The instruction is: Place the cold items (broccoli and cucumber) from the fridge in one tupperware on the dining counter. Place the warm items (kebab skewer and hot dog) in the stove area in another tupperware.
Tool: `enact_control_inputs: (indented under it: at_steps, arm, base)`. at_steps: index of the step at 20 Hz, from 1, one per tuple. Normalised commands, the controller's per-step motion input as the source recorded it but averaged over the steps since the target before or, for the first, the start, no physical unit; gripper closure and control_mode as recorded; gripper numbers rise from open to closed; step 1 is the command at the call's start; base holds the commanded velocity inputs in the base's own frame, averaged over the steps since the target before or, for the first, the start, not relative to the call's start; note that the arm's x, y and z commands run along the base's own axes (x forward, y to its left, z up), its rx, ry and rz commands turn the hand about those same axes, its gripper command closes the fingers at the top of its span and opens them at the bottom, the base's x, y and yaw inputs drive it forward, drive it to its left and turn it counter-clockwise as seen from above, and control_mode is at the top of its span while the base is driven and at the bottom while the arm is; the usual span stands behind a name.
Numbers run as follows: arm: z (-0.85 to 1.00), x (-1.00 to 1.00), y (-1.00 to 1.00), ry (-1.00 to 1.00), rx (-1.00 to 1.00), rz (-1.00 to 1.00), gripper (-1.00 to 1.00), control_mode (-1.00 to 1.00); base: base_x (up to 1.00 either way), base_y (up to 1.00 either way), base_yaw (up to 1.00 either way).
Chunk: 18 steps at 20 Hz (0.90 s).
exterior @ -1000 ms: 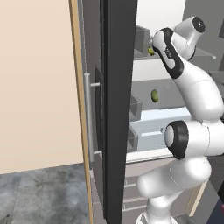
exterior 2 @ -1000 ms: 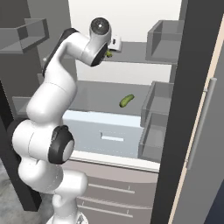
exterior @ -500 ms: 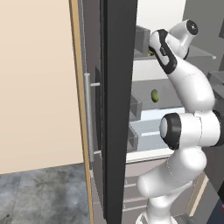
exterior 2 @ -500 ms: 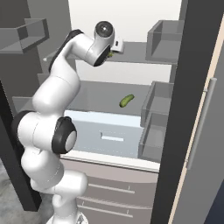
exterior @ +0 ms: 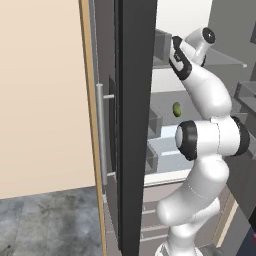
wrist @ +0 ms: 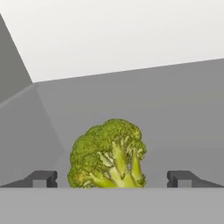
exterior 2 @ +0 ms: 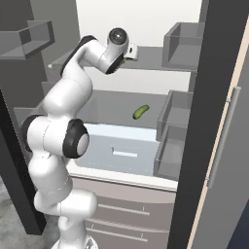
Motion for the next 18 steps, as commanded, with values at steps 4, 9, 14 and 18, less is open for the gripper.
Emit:
enact_control_inputs:
  at_steps: [4,9,14,18]
  arm:
    - [-0.09,0.46,0.0,0.0,-0.01,0.0,-1.0,-1.0]
    - [-0.21,0.31,0.0,0.0,-0.04,0.0,-1.0,-1.0]
    - [-0.36,0.0,0.11,0.03,-0.05,0.0,1.0,-1.0]
    - [-0.5,-0.15,0.16,0.0,0.0,-0.01,1.0,-1.0]
  base:
    - [0.0,0.0,0.0]
    - [0.0,0.0,0.0]
    - [0.0,0.0,0.0]
    - [0.0,0.0,0.0]
